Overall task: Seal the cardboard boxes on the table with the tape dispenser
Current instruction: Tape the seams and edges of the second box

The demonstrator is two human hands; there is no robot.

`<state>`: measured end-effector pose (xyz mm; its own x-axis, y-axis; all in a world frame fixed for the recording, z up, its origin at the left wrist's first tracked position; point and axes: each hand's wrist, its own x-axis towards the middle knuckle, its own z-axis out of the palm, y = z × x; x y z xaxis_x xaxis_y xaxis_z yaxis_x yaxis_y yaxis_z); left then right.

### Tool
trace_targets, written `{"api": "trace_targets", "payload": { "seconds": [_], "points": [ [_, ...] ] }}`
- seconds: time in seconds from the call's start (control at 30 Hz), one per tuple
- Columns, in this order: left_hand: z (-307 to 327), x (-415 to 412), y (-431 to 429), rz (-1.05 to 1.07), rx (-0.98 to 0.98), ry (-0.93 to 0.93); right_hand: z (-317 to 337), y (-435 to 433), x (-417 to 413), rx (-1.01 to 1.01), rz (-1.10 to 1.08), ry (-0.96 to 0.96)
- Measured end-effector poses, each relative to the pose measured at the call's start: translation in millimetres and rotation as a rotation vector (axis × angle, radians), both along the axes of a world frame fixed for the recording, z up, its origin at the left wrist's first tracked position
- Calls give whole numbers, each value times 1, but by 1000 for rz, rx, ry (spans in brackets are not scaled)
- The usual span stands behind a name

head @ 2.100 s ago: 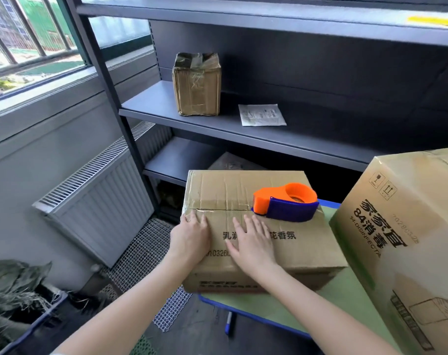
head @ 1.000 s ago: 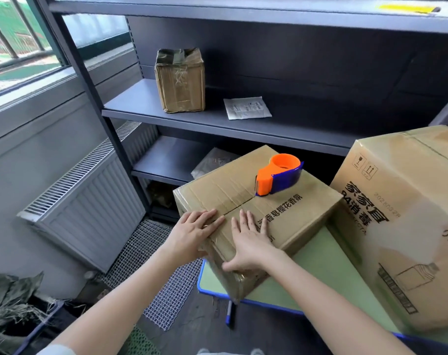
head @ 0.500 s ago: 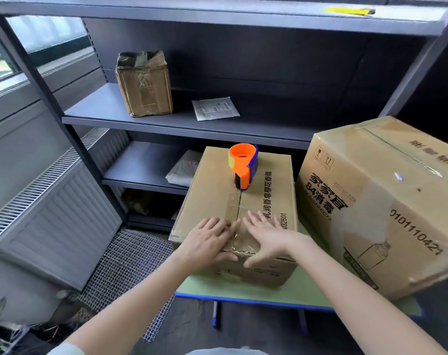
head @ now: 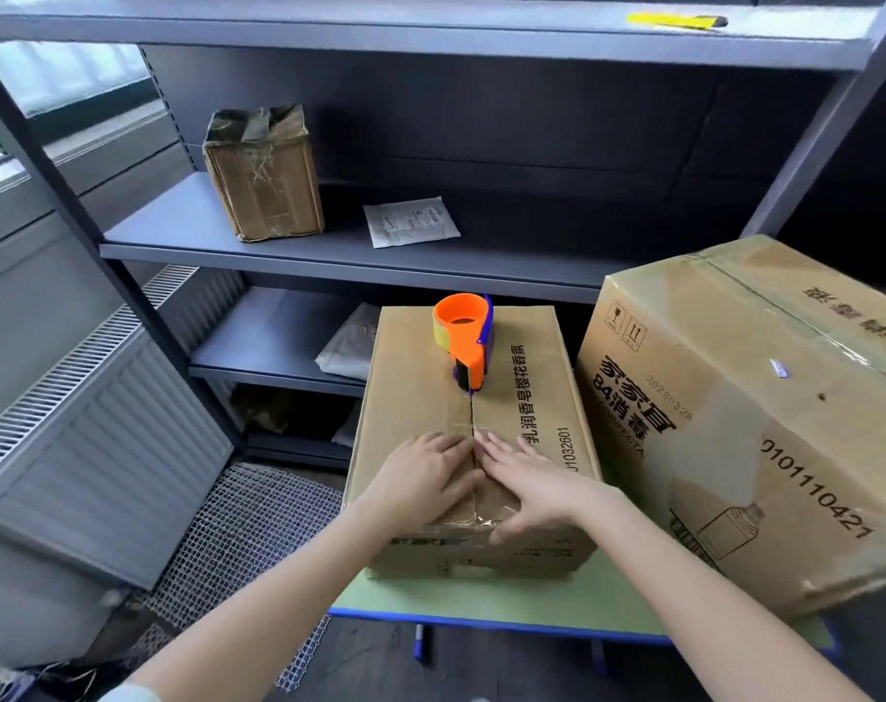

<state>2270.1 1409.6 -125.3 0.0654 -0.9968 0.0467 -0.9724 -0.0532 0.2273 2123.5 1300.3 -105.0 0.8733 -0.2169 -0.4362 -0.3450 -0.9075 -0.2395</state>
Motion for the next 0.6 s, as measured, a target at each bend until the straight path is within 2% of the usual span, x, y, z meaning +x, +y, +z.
{"api": "trace_targets", "payload": {
  "seconds": [0.17,0.23,0.4,0.5,0.6],
  "points": [
    [9,12,-47,434,-126,279,13,-17,8,149,-167,-119],
    [10,17,-61,575,-179,355,12,-32,16,62,-231,-212],
    [6,28,-78,727,-169,455,17,-80,45,-279,-334,-473],
    [3,36,-80,738,-165,560,23,-106,68,-293,-302,-528],
    [-1,40,-82,750,-133,649,23,-120,92,-207,-229,-466]
  ]
}}
